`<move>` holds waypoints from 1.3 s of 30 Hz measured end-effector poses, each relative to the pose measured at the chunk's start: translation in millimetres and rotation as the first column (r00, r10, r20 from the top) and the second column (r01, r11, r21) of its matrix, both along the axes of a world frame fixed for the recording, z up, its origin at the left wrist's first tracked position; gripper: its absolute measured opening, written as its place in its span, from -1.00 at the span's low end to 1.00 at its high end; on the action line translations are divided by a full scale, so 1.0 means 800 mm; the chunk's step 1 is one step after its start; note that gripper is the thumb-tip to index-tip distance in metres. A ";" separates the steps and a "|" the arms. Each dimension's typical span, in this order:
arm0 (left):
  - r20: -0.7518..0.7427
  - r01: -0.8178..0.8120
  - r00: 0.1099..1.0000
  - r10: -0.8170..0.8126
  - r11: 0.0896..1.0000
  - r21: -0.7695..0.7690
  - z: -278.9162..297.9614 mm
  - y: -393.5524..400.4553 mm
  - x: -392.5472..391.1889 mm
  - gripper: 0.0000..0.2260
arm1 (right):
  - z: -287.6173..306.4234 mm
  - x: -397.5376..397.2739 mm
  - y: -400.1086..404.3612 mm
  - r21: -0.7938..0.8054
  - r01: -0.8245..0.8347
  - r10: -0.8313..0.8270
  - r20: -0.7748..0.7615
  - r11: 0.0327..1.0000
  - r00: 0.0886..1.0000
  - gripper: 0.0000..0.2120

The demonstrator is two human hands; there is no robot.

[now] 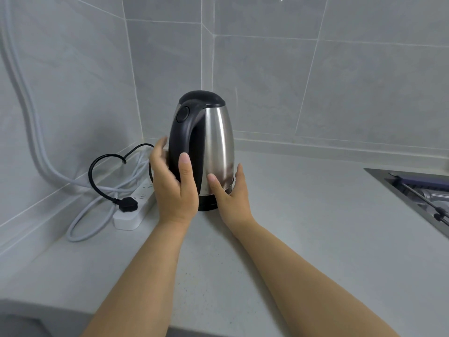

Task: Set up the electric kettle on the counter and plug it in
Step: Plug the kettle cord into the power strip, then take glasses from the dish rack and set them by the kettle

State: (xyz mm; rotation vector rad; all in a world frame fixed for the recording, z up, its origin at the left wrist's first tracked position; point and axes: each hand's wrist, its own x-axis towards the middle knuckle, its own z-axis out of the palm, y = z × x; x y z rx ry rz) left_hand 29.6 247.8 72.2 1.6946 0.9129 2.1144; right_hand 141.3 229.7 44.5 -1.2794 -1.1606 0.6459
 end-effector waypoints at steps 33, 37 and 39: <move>-0.575 0.158 0.812 -0.101 0.986 0.049 -0.037 -0.113 0.119 -0.84 | -0.006 0.142 -0.117 0.192 0.325 -0.367 0.258 0.926 0.894 -0.83; -0.574 0.191 0.800 -0.175 0.981 -0.033 -0.039 -0.123 0.146 -0.79 | -0.002 0.180 -0.139 0.144 0.366 -0.391 0.255 0.920 0.884 -0.82; -0.571 0.207 0.793 -0.211 0.976 -0.072 -0.038 -0.132 0.162 -0.71 | -0.002 0.205 -0.151 0.132 0.407 -0.428 0.243 0.904 0.870 -0.82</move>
